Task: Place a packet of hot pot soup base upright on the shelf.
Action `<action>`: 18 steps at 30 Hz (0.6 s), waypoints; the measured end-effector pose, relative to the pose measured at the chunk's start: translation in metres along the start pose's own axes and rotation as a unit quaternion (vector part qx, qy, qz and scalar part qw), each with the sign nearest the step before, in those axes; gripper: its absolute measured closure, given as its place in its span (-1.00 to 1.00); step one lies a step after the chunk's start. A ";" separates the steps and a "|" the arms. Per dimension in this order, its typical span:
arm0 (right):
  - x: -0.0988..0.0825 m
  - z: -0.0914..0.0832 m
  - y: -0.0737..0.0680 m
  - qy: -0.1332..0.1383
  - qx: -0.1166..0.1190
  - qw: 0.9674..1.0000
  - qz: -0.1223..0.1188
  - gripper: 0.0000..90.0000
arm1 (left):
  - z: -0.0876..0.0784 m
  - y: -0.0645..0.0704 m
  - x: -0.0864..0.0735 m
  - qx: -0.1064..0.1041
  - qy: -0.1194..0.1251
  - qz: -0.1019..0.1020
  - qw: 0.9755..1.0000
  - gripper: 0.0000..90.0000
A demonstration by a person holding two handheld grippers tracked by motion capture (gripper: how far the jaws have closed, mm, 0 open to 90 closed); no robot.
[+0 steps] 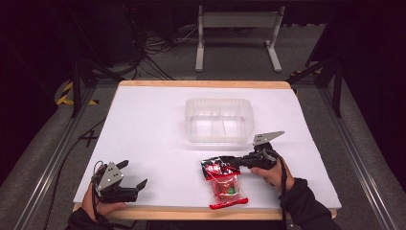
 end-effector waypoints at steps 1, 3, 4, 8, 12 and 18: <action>0.002 -0.003 -0.004 0.003 -0.002 1.000 -0.009 1.00 | 0.000 0.000 0.000 0.001 0.001 0.001 1.000 -0.82; 0.006 -0.008 -0.012 0.011 -0.009 1.000 -0.020 1.00 | 0.000 0.000 0.000 0.001 0.001 0.001 1.000 -0.82; 0.009 -0.011 -0.019 0.017 -0.011 0.999 -0.030 1.00 | 0.000 0.000 0.000 0.002 0.002 0.000 1.000 -0.82; 0.015 -0.017 -0.036 0.021 -0.019 0.998 -0.051 1.00 | -0.001 0.000 0.000 0.001 0.003 -0.001 1.000 -0.82; 0.021 -0.027 -0.056 0.032 -0.033 0.996 -0.074 1.00 | -0.002 0.000 0.000 0.000 0.005 -0.003 1.000 -0.82; 0.031 -0.042 -0.075 0.054 -0.061 0.992 -0.096 1.00 | -0.003 0.000 0.001 0.001 0.008 -0.001 1.000 -0.82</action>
Point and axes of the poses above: each handheld gripper's, and its own axes: z roughly forward along the jaws, x roughly out of its top, y roughly to its right, the point moved 2 cm from there along z, roughly forward along the jaws, and after that the axes turned 14 degrees about x, right-handed, at the moved point
